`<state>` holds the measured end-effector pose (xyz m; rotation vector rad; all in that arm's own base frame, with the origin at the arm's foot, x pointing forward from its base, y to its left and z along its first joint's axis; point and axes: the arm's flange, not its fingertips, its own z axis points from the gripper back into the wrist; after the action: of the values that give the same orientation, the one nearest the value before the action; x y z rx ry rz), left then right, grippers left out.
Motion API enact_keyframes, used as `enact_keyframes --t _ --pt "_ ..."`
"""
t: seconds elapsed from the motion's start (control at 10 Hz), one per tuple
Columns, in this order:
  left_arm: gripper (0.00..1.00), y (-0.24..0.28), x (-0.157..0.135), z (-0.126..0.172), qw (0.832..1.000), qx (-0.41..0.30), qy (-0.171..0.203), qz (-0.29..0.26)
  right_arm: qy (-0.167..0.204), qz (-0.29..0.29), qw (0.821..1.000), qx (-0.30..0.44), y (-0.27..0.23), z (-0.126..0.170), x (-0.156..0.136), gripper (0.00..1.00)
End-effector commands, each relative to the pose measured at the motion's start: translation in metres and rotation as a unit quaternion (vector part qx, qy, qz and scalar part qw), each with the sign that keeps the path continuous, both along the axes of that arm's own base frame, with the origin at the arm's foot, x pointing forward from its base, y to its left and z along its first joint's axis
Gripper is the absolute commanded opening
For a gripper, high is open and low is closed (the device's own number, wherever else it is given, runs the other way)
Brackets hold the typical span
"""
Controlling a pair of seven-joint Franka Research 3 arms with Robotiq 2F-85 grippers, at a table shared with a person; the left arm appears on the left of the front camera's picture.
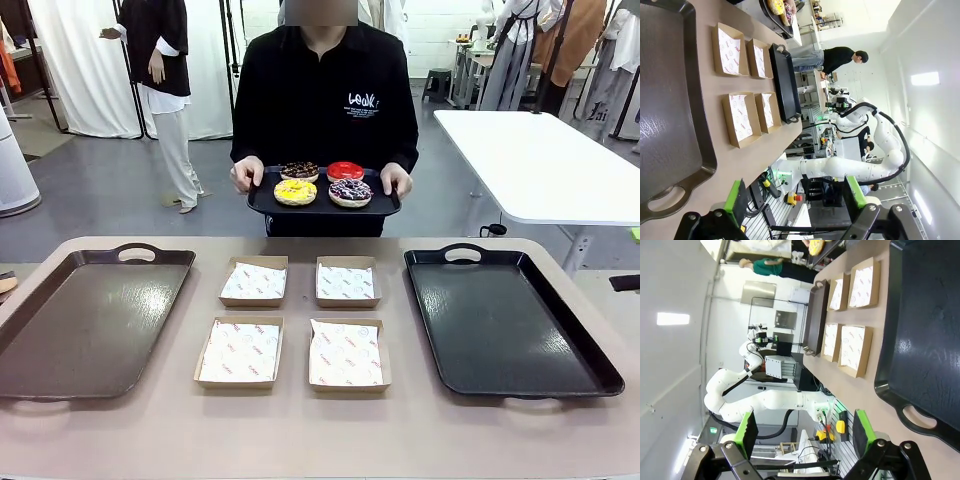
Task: Individually package the donuts and arrange them on the tray.
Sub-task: Pick up one Paper togo box.
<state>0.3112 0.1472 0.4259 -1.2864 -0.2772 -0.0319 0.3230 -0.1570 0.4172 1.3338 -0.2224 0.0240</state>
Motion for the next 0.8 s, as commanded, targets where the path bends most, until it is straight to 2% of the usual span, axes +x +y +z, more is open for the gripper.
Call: enact_keyframes --t 0.0,0.2,0.3,0.5,0.7 --pt "1.00 0.003 -0.001 0.001 1.000 -0.006 -0.007 -0.001 0.030 -0.008 0.998 -0.046 0.043 0.033 0.024 1.00" --pt "1.00 0.003 -0.001 0.001 1.000 -0.006 -0.007 -0.001 0.040 0.021 0.991 -0.123 0.101 0.062 0.040 1.00" --pt "1.00 0.003 -0.001 0.001 1.000 -0.006 -0.007 -0.001 0.035 0.030 0.982 -0.181 0.135 0.069 0.042 1.00" --pt "1.00 0.003 -0.001 0.001 1.000 -0.006 -0.007 -0.001 0.007 0.038 0.956 -0.291 0.204 0.082 0.033 1.00" --pt "1.00 0.003 -0.001 0.001 1.000 -0.006 -0.007 -0.001 -0.013 0.052 0.923 -0.382 0.266 0.078 0.018 1.00"
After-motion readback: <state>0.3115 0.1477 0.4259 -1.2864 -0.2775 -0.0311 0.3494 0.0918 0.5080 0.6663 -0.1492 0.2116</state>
